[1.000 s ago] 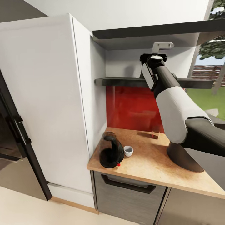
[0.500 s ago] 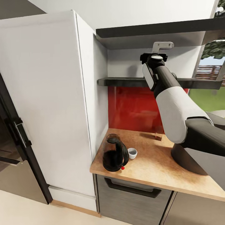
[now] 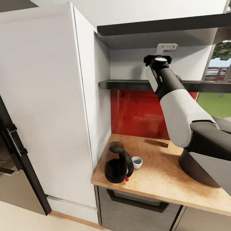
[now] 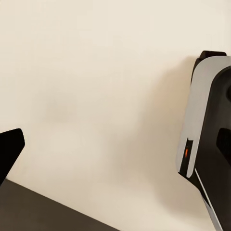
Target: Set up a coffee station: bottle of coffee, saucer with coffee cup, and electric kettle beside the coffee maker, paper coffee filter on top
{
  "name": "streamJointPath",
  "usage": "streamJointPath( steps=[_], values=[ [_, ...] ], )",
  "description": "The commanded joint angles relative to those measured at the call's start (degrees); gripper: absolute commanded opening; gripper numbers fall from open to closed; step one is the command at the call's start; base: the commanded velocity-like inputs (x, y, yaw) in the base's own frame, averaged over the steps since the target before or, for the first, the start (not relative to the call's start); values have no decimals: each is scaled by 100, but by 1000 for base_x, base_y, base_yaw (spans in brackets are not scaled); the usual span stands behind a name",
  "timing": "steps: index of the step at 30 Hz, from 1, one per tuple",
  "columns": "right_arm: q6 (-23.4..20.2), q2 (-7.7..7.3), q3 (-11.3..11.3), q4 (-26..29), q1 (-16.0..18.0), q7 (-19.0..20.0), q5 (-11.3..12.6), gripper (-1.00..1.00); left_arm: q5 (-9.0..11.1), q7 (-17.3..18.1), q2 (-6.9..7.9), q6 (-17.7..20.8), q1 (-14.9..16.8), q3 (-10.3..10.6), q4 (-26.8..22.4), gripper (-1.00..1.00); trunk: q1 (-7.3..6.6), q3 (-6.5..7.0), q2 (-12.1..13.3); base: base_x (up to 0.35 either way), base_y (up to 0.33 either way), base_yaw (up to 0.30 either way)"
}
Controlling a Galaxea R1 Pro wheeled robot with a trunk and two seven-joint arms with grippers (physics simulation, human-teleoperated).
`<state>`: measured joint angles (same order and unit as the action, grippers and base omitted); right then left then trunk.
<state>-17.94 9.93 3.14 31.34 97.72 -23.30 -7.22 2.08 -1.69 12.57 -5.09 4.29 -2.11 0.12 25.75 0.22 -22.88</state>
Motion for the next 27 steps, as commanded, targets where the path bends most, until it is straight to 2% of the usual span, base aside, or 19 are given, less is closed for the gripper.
streamJointPath(
  steps=[1, 27],
  values=[
    [-45, 7, 29, 6, 1, 9, -61, 100, 21, -2, -2, -19, 2, -18, 6, 100, 3, -2, -4, 89, 0, 0],
    [-143, 7, 35, 157, 71, 14, -43, 100, -39, 7, 66, -8, -120, 18, 49, 100, 3, -2, -4, 4, 0, 0]
  ],
)
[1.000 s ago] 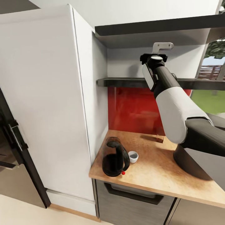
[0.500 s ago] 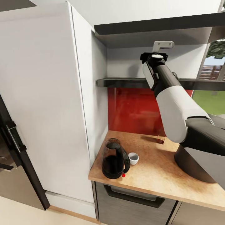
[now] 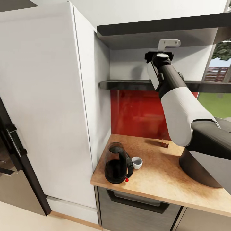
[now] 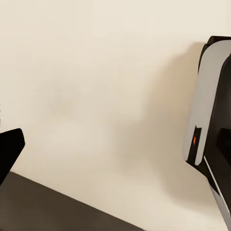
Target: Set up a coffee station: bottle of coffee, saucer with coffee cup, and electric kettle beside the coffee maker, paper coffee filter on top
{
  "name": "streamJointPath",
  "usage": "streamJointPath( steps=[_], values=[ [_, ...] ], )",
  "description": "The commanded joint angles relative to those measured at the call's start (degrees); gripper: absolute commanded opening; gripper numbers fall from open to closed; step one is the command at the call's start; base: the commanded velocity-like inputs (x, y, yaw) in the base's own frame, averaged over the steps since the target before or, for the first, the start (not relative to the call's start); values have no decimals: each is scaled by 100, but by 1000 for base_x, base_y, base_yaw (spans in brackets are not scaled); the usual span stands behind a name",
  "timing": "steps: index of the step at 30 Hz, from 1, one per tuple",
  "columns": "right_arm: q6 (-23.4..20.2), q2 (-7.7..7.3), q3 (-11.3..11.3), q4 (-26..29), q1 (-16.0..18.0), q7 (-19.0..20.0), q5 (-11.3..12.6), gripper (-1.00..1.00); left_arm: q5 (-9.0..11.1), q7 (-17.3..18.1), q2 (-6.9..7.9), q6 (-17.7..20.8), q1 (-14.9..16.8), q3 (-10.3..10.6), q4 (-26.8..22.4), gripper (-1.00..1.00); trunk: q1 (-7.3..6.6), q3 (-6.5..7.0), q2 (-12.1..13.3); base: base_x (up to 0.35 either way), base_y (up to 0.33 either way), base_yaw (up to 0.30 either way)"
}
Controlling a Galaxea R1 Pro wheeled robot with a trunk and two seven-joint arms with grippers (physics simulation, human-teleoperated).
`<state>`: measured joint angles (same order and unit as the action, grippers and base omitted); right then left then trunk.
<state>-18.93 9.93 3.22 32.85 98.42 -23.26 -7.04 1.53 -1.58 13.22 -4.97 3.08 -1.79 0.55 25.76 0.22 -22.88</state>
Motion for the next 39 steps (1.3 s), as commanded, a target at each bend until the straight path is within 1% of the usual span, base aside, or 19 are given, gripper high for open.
streamJointPath(
  steps=[1, 5, 13, 31, 39],
  values=[
    [-45, 7, 26, 2, 1, 11, -60, 100, 16, -4, 8, -18, 1, -15, 6, 100, 2, -2, -4, 0, 0, 0],
    [-48, 7, 27, -20, 1, 14, -60, 100, 17, -1, 40, -14, 0, -15, 7, 100, 2, -2, -4, 0, 0, 0],
    [-49, 7, 29, -24, 2, 14, -60, 100, 14, -1, 40, -13, -6, -6, 7, 100, 2, -2, -4, 0, 40, 0],
    [-49, 7, 29, -24, 1, 14, -52, 100, 15, -16, 35, -18, -17, -10, -1, 100, 2, -2, -4, -115, 269, 0],
    [-49, 7, 29, -29, 3, 14, -51, 100, 14, -26, 32, -21, -16, -8, -2, 100, 2, -2, -4, -50, 138, 0]
  ],
)
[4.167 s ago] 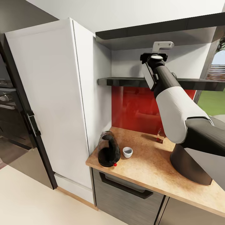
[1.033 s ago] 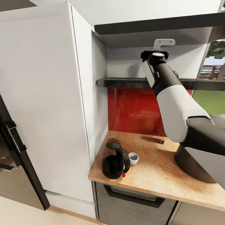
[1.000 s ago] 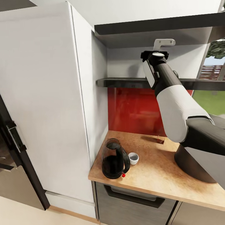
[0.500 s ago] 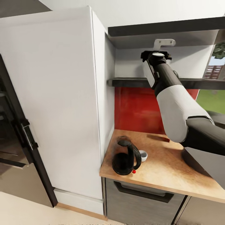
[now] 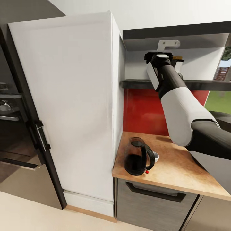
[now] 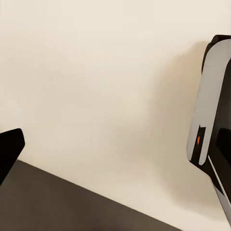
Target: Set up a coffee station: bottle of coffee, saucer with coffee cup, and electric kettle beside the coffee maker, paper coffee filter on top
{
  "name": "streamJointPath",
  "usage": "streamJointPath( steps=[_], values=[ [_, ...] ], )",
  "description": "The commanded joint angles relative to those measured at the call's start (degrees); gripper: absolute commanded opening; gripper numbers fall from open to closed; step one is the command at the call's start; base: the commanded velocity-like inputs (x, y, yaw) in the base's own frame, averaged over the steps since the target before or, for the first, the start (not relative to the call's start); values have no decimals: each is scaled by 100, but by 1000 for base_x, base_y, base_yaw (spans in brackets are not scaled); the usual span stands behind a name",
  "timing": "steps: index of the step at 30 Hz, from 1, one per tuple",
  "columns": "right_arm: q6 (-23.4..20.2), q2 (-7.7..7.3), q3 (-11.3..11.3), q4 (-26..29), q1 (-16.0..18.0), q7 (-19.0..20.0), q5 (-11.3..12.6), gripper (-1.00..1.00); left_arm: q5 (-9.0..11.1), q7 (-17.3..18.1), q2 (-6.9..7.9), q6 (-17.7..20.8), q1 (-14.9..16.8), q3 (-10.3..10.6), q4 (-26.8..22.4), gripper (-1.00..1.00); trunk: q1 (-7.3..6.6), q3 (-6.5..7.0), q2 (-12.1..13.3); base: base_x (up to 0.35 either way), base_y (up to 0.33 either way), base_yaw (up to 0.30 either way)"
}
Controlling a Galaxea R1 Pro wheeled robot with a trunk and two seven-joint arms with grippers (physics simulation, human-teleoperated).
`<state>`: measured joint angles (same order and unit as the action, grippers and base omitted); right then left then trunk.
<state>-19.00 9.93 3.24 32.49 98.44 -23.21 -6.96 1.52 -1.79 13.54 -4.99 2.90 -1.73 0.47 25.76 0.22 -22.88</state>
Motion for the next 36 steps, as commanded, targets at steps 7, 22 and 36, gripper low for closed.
streamJointPath(
  steps=[7, 22, 36],
  values=[
    [-43, 7, 28, 4, 0, 10, -60, 100, 15, -6, 0, -20, 0, -12, 6, 100, 2, -3, -4, -2, 8, 0],
    [-43, 7, 28, 13, -13, 10, -60, 100, 15, -6, -11, -20, 1, -19, 6, 100, 2, -26, -4, 0, 0, -186],
    [-36, 7, 68, -9, -16, 151, -62, 100, 16, 0, -50, -28, 1, -20, 6, 100, 2, -45, -4, 0, 0, -265]
  ],
)
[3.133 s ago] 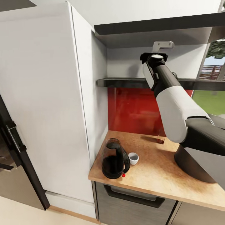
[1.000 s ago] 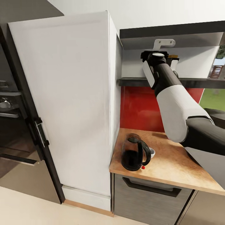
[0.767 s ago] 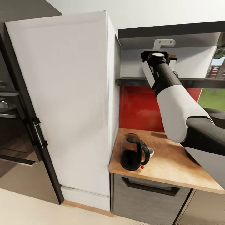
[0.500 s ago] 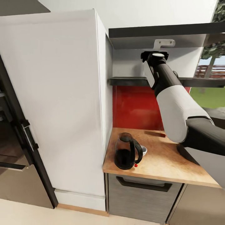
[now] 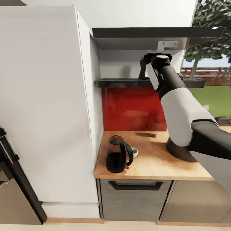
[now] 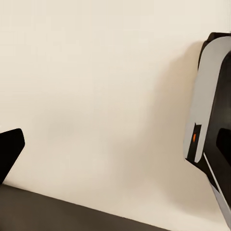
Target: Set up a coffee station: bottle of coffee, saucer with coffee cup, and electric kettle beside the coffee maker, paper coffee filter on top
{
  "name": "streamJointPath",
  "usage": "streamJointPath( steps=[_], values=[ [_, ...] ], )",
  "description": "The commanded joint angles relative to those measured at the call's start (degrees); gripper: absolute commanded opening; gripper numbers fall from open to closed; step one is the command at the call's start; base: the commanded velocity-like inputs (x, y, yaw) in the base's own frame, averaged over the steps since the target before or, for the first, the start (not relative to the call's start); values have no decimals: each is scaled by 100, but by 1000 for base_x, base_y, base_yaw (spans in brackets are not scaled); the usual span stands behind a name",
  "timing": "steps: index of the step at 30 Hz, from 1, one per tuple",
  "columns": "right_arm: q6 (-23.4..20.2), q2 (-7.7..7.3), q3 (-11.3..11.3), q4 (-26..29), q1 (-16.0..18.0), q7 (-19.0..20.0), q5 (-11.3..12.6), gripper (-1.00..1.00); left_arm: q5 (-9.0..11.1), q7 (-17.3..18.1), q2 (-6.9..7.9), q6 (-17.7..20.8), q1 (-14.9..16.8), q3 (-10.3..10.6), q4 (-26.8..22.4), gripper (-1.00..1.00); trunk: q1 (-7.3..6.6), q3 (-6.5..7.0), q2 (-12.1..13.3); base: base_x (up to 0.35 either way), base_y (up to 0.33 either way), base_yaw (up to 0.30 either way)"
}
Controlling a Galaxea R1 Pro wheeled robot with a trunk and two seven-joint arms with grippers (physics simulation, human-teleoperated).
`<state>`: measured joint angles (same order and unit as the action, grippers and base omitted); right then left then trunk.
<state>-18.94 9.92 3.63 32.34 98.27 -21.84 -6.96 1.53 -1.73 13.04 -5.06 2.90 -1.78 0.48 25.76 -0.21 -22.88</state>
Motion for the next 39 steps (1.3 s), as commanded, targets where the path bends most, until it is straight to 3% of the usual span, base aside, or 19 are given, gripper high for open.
streamJointPath(
  steps=[1, 4, 6, 7, 16, 29, 39],
  values=[
    [-44, 7, 72, -29, 2, 173, -63, 100, 18, -4, -1, -20, 1, -15, 8, 100, 2, -3, -4, 0, 0, -62],
    [-47, -11, 255, -259, 3, 770, -67, 100, 21, -3, -2, -21, 1, -16, 12, 100, 2, -3, -4, 0, 0, -28],
    [-46, -243, 400, -473, 2, 1171, -65, 100, 23, -3, -3, -21, 1, -16, 17, 100, 2, -3, -4, 0, 0, -9],
    [-47, -279, 420, -502, 4, 1223, -66, 100, 23, -2, -3, -19, -1, -19, 19, 100, 2, -3, -4, 0, 0, -3],
    [-33, -338, 453, -496, 8, 1313, -68, 100, 23, -2, -11, -5, -145, -24, 23, 100, 2, -3, -4, 0, 0, -1],
    [-39, -195, 445, -120, 16, 1149, -68, 100, 31, -2, -12, 14, -273, -25, 137, 100, 2, -3, -4, 126, 0, 0],
    [-33, -190, 444, -17, 17, 1077, -78, 100, 25, -2, -12, 69, -356, -27, 207, 100, 2, -3, -4, 106, 0, 0]
  ],
)
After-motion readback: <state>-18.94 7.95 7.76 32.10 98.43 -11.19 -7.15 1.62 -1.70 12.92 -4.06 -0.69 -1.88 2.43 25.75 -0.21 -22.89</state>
